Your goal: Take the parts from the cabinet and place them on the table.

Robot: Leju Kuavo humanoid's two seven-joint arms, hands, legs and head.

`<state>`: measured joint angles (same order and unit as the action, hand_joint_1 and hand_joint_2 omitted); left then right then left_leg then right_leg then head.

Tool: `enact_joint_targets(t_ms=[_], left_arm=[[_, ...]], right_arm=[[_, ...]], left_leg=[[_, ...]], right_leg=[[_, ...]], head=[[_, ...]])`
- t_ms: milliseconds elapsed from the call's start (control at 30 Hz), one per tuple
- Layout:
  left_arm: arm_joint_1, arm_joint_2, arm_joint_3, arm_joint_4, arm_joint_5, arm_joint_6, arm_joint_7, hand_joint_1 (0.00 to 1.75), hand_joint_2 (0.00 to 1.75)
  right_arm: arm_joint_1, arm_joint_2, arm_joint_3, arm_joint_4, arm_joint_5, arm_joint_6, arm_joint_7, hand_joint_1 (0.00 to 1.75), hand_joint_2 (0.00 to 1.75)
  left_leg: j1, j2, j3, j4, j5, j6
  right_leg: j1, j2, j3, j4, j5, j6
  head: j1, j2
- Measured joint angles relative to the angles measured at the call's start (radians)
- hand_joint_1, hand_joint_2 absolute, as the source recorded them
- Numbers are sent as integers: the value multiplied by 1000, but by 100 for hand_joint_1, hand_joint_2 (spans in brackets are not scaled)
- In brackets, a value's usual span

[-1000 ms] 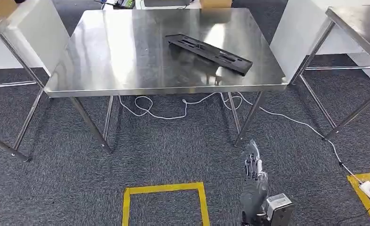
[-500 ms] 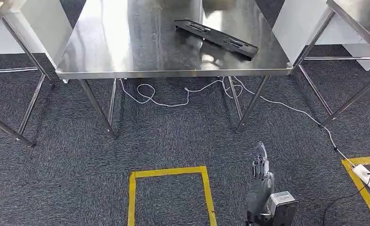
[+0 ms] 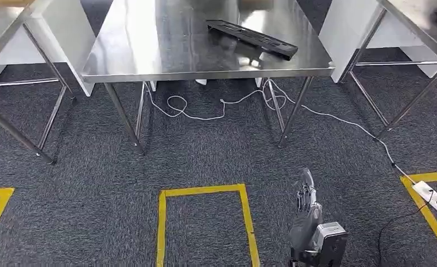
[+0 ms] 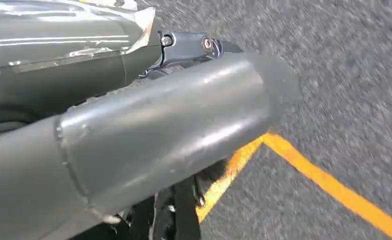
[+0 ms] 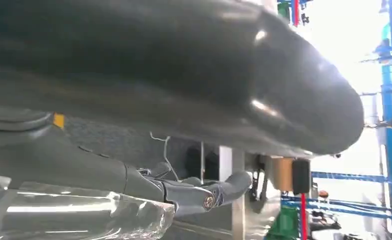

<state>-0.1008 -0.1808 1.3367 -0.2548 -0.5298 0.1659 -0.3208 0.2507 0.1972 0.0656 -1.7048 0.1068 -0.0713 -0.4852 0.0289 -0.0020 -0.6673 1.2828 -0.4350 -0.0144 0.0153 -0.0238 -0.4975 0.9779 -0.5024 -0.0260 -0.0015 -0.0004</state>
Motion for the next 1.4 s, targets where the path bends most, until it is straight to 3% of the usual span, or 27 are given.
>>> enact_joint_targets(t_ms=[33, 67, 100, 167, 233, 300, 333, 367, 400, 467, 533, 567, 600, 667, 733, 767, 833, 900, 933, 967, 1000, 1067, 1133, 1233, 1267, 1333, 1400], left_arm=[[-1, 0, 0, 0, 0, 0, 0, 0, 0], [-4, 0, 0, 0, 0, 0, 0, 0, 0], [-4, 0, 0, 0, 0, 0, 0, 0, 0], [-6, 0, 0, 0, -2, 0, 0, 0, 0], [-5, 1, 0, 0, -2, 0, 0, 0, 0], [-4, 2, 0, 0, -1, 0, 0, 0, 0], [-3, 2, 0, 0, -1, 0, 0, 0, 0], [-4, 2, 0, 0, -1, 0, 0, 0, 0], [-4, 3, 0, 0, 0, 1, 0, 0, 0], [-4, 3, 0, 0, 3, 3, 0, 0, 0], [-4, 3, 0, 0, 3, 3, 0, 0, 0], [-4, 3, 0, 0, 3, 3, 0, 0, 0], [-4, 2, 0, 0, 3, 3, 0, 0, 0], [-3, 2, 0, 0, 4, 3, 0, 0, 0], [-3, 2, 0, 0, 5, 6, 0, 0, 0], [-1, 3, 1, 0, 5, 6, 0, 0, 0], [1, 4, 1, 0, 8, 11, 0, 0, 0], [1, 3, 1, 0, 13, 11, 0, 0, 0], [1, 3, 1, 0, 14, 11, 0, 0, 0], [1, 3, 1, 0, 14, 11, 0, 0, 0], [1, 3, 1, 0, 14, 11, 2, 0, 0], [1, 3, 0, 0, 10, 11, 8, 0, 0], [-2, 3, -1, 1, 0, 10, 13, 0, 0], [-1, 3, -9, 2, -8, 5, 18, 0, 0], [0, 3, -10, 2, -13, 3, 19, 0, 0], [-3, 4, -11, 3, -17, 2, 20, 0, 0], [-3, 5, -14, 3, -18, 1, 21, 0, 0]], right_arm=[[-1, 0, -2, 1, 0, 0, 0, 0, 0], [-1, 1, -3, 1, 0, 0, 0, 0, 0], [-3, 1, -4, 1, 0, 0, 0, 0, 0], [-6, 3, -7, 3, 0, 0, -1, 0, 0], [-5, 2, -11, 7, 0, 0, -1, 0, 0], [-6, 2, -14, 10, 0, -1, 0, 0, 0], [-6, 2, -15, 12, 0, -1, 0, 0, 0], [-6, 2, -17, 15, 0, -1, 0, 0, 0], [-7, 1, -18, 19, 1, -2, 0, 0, 0], [-7, 0, -19, 25, 0, -3, 1, 0, 0], [-11, 0, -20, 31, 0, -3, 1, 0, 0], [-14, 0, -20, 33, 1, -3, 1, 0, 0], [-18, 1, -20, 36, 1, -3, 1, 0, 0], [-15, 1, -20, 39, 1, -3, 1, 0, 0], [-18, 0, -22, 45, 1, -4, 2, 0, 0], [-19, 1, -22, 46, 1, -4, 2, 0, 0], [-22, 1, -23, 53, 5, -4, 3, 0, 0], [-31, 0, -25, 76, 32, -23, 20, 0, 0], [-44, -1, -26, 104, 50, -41, 34, 0, 0], [-53, -2, -28, 120, 53, -49, 47, 0, 0], [-73, -6, -38, 172, 50, -60, 66, 0, 0], [-132, -12, -62, 283, 17, -60, 91, 0, 0], [-220, -32, -114, 523, -20, -76, 96, 0, 0], [-309, -55, -183, 809, -45, -91, 90, 0, 0], [-320, -63, -203, 894, -48, -91, 86, 0, 0], [-345, -71, -225, 1016, -51, -91, 79, 0, 0], [-363, -76, -242, 1110, -52, -91, 71, 0, 0]], left_leg=[[5, -1, 72, -86, -16, -5], [2, -2, 142, -189, -65, -8], [-5, -6, 153, -219, -80, 6], [-12, -6, 145, -236, -85, 15], [-5, -1, 129, -261, -65, 48], [-11, 0, 98, -262, -42, 71], [-14, 1, 84, -262, -31, 73], [-16, 2, 71, -262, -21, 74], [-18, 2, 45, -262, -1, 74], [-19, 4, 7, -261, 29, 70], [-18, 4, -26, -261, 58, 63], [-19, 3, -32, -260, 69, 59], [-24, 1, -36, -258, 81, 50], [-22, 3, -24, -271, 100, 41], [-19, 1, -27, -285, 132, 29], [-11, -1, -36, -278, 110, 26], [-11, -1, -54, -189, -35, 19], [-9, -1, -77, -29, -138, 10], [-9, -1, -83, 38, -148, 8], [-9, -1, -79, 58, -138, 8], [-9, -1, -45, 40, -96, 11], [-8, -1, 68, -107, -38, 15], [-13, -4, 151, -242, -65, 16], [-24, -9, 141, -252, -60, 26], [-19, -7, 142, -267, -51, 38], [-16, -6, 125, -289, -38, 59], [-18, -1, 101, -288, -22, 70]], right_leg=[[-3, 1, -13, 11, 4, 6], [2, 2, -29, 26, 6, 11], [1, 0, -37, 32, 12, 20], [-3, -1, -54, 34, 30, 38], [-1, 4, -75, 47, 23, 47], [-6, 11, -117, 129, -72, 34], [-10, 12, -131, 192, -119, 28], [-12, 13, -142, 243, -145, 27], [-15, 15, -151, 319, -161, 37], [-17, 17, -114, 320, -106, 63], [-19, 17, -9, 189, -42, 79], [-19, 17, 45, 115, -50, 74], [-12, 19, 135, -30, -104, 53], [-6, 21, 130, -39, -99, 44], [-7, 22, 111, -28, -79, 29], [-25, 17, 101, -29, -62, 18], [-19, 13, 76, -28, -38, -3], [-14, 10, 48, -26, -15, -5], [-11, 10, 32, -23, -3, -4], [-11, 10, 28, -21, 4, -2], [-10, 10, 2, -13, 16, 2], [-13, 11, -28, 2, 27, 7], [-4, 11, -55, 21, 33, 16], [-12, 7, -65, 22, 52, 45], [-4, 8, -70, 24, 52, 50], [-9, 14, -109, 81, -10, 44], [-16, 19, -161, 231, -97, 35]], head=[[0, 0], [-2, 0], [2, 0], [-1, 0], [2, 0], [8, 0], [9, 0], [8, 0], [11, 0], [11, 0], [10, 0], [11, 0], [11, 0], [4, 0], [6, 0], [4, 0], [0, 0], [-1, 0], [0, 0], [0, 0], [-1, 0], [-1, 0], [-3, 0], [-1, 0], [0, 0], [4, 0], [13, 0]])
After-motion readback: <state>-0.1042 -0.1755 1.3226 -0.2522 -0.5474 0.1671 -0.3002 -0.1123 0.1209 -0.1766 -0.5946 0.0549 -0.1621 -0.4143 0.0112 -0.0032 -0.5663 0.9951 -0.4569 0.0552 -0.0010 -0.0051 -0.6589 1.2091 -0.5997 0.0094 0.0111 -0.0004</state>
